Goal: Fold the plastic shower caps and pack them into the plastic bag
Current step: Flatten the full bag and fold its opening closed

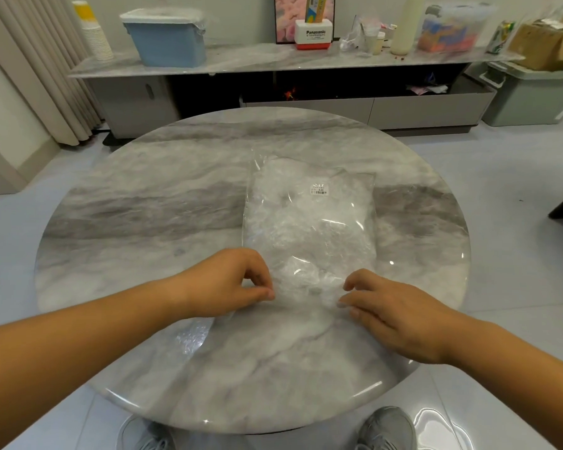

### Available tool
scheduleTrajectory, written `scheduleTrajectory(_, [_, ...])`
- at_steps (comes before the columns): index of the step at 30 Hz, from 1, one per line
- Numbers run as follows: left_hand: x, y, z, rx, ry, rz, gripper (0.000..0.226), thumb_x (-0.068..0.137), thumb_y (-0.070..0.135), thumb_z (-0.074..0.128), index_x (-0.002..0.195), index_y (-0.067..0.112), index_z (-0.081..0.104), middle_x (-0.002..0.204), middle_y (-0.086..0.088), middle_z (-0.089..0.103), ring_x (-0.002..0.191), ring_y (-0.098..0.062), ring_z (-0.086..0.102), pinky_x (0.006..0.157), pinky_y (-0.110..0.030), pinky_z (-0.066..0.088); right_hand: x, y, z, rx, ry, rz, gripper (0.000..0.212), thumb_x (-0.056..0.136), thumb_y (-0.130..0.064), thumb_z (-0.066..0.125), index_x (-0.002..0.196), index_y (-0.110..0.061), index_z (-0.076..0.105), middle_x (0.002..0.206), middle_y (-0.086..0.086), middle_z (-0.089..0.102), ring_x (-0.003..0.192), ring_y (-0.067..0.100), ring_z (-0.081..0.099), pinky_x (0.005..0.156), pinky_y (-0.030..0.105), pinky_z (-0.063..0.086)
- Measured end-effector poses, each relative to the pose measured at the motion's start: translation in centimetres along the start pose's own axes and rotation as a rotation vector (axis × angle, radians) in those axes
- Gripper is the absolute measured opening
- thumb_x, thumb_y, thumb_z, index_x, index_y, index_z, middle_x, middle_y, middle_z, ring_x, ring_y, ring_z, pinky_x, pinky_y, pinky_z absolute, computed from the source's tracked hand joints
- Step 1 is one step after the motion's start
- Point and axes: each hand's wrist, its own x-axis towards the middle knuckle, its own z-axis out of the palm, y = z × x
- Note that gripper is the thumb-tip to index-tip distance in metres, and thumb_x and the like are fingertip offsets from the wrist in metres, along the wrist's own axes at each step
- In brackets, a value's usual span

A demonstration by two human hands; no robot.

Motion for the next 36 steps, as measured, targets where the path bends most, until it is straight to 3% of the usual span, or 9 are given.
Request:
scheduleTrajectory(4, [0.1,0.0,-0.6,-0.146,-0.009,-0.138,0.005,0.085,0.031,0.08,0.082,0.027,0.079,0.093,0.012,0.075,0.09,-0.004,0.07,0.09,-0.03,0.056,0.1,0.3,-0.1,0.069,0.023,-0.005,0.005,0.102,-0.04,0.048,0.106,-0.041,0.05,0.121,-0.023,0.043,0.092,0.011,0.059,0.084,0.033,0.051])
scheduleTrajectory(7, [0.2,0.1,-0.9,-0.184,-0.017,-0.19,0.004,0.084,0.033,0.081,0.081,0.031,0.08,0.089,0.014,0.077,0.088,-0.004,0.071,0.091,-0.033,0.057,0.4,0.6,-0.4,0.136,0.065,0.015,0.008,0.098,-0.043,0.049,0.091,-0.041,0.048,0.112,-0.023,0.046,0.093,0.011,0.06,0.083,0.032,0.052])
scheduleTrajectory(12, [0.2,0.7,-1.6,-0.179,-0.073,-0.218,0.008,0.084,0.026,0.081,0.091,0.03,0.08,0.09,0.019,0.077,0.089,0.004,0.07,0.084,-0.014,0.051,0.8,1.0,-1.1,0.213,0.064,0.073,0.012,0.098,-0.036,0.059,0.087,-0.038,0.056,0.115,-0.026,0.045,0.098,0.002,0.057,0.086,0.021,0.047])
scheduleTrajectory(14, [0.1,1.0,-1.9,-0.145,-0.071,-0.217,0.014,0.084,0.022,0.082,0.097,0.029,0.079,0.091,0.019,0.077,0.087,0.006,0.07,0.083,-0.011,0.052,0.8,1.1,-1.2,0.235,0.059,0.082,0.016,0.098,-0.031,0.061,0.085,-0.039,0.057,0.112,-0.023,0.051,0.099,0.003,0.057,0.088,0.023,0.048])
scheduleTrajectory(18, [-0.3,1.0,-2.4,-0.17,-0.042,-0.24,0.016,0.084,0.022,0.082,0.099,0.027,0.079,0.089,0.016,0.078,0.088,0.004,0.071,0.088,-0.016,0.052,0.6,1.4,-1.3,0.287,0.052,0.17,0.01,0.1,-0.03,0.058,0.094,-0.034,0.064,0.104,-0.017,0.067,0.099,0.003,0.062,0.091,0.026,0.051])
scheduleTrajectory(23, [-0.7,-0.1,-2.4,-0.281,0.07,-0.286,0.012,0.086,0.012,0.078,0.094,0.021,0.078,0.086,0.004,0.079,0.086,-0.008,0.074,0.089,-0.021,0.053,0.9,1.5,-1.5,0.409,0.157,0.286,0.016,0.098,-0.028,0.064,0.082,-0.03,0.065,0.082,-0.015,0.069,0.078,0.003,0.064,0.075,0.023,0.053])
scheduleTrajectory(27, [-1.2,-1.1,-1.6,-0.396,0.074,-0.335,0.017,0.085,0.011,0.079,0.102,0.014,0.075,0.088,-0.005,0.079,0.086,-0.02,0.076,0.093,-0.035,0.058,1.0,1.6,-1.3,0.511,0.208,0.335,0.016,0.093,-0.026,0.073,0.078,-0.024,0.067,0.07,-0.015,0.069,0.063,0.0,0.06,0.063,0.015,0.047])
scheduleTrajectory(31, [-1.6,-1.3,-1.2,-0.463,0.036,-0.308,0.025,0.083,0.005,0.08,0.105,0.012,0.073,0.094,-0.006,0.079,0.093,-0.022,0.075,0.088,-0.029,0.059,0.6,2.0,-1.3,0.675,0.295,0.406,0.014,0.087,-0.02,0.079,0.079,-0.012,0.071,0.073,0.0,0.074,0.065,0.007,0.065,0.066,0.017,0.051])
scheduleTrajectory(36, [-1.9,-1.2,-1.3,-0.421,0.024,-0.265,0.02,0.083,0.003,0.08,0.101,0.011,0.074,0.095,-0.004,0.079,0.088,-0.021,0.075,0.083,-0.025,0.059,0.2,2.1,-1.2,0.745,0.32,0.436,0.01,0.088,-0.016,0.078,0.08,-0.011,0.075,0.074,0.002,0.076,0.068,0.008,0.067,0.068,0.014,0.05])
